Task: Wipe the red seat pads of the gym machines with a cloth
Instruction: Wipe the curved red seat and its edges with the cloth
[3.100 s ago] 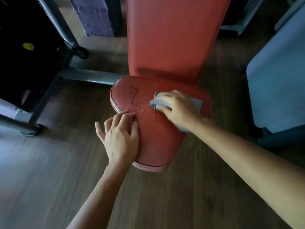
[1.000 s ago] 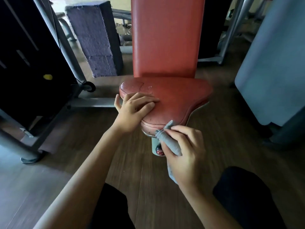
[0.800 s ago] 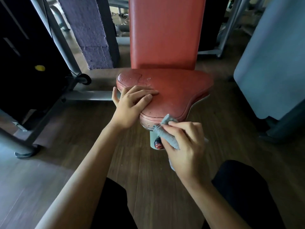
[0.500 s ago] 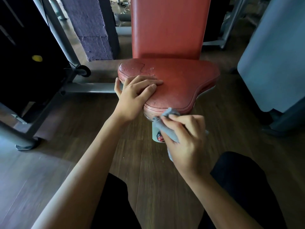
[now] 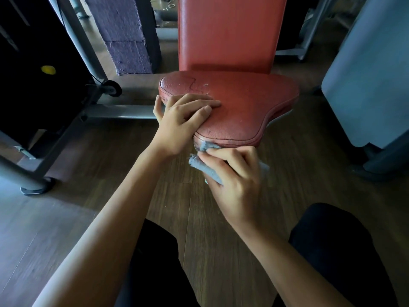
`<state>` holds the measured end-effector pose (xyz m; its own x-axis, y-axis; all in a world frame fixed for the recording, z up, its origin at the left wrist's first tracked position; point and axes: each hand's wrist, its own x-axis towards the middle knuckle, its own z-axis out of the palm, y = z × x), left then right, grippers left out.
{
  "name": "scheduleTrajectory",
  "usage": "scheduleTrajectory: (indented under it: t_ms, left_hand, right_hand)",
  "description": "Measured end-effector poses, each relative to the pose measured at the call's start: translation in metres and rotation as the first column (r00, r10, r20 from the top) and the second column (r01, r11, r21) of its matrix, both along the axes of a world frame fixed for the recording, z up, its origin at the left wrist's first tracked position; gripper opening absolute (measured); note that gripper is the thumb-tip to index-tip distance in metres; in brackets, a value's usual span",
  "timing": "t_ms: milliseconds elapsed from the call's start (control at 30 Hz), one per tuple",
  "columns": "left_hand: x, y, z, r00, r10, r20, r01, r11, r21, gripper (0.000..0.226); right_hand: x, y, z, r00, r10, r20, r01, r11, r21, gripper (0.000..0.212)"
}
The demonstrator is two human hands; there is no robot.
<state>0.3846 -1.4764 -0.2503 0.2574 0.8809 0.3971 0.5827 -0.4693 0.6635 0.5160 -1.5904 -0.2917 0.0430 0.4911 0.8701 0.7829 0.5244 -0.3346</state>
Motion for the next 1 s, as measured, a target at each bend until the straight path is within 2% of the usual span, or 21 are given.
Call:
scheduleTrajectory:
  t_ms: [167, 433, 667, 833, 933, 1000]
  left_hand:
    - [-0.001, 0.001, 0.001, 1.000, 0.001, -0.008, -0.001, 1.000, -0.012, 0.032]
    - [-0.002, 0.001, 0.003, 1.000, 0.001, -0.025, -0.002, 1.000, -0.017, 0.030]
    - [0.001, -0.004, 0.004, 1.000, 0.014, -0.005, -0.014, 0.999, -0.030, 0.032]
    - [0.002, -0.005, 0.015, 0.996, 0.022, -0.081, -0.026, 0.999, -0.042, 0.029]
    - [0.006, -0.003, 0.026, 0.987, 0.034, -0.155, -0.045, 0.996, -0.072, 0.026]
    - [0.014, -0.003, 0.028, 0.980, 0.070, -0.188, -0.085, 0.994, -0.074, 0.022]
  right_hand:
    - [0.031, -0.012, -0.001, 0.998, -0.069, -0.015, 0.068, 0.997, -0.028, 0.017]
    - [0.016, -0.005, 0.000, 1.000, 0.006, 0.009, -0.006, 1.000, -0.015, 0.012]
    - [0.009, -0.004, 0.002, 0.999, -0.035, -0.019, 0.035, 0.999, -0.010, 0.010]
    - [0.016, -0.010, 0.008, 0.997, 0.049, -0.062, -0.055, 0.994, -0.100, 0.014]
    - [0.045, -0.018, 0.009, 0.989, -0.031, -0.147, 0.006, 0.986, -0.165, 0.014]
    - [0.063, -0.015, 0.007, 0.976, -0.026, -0.218, -0.017, 0.981, -0.191, 0.017]
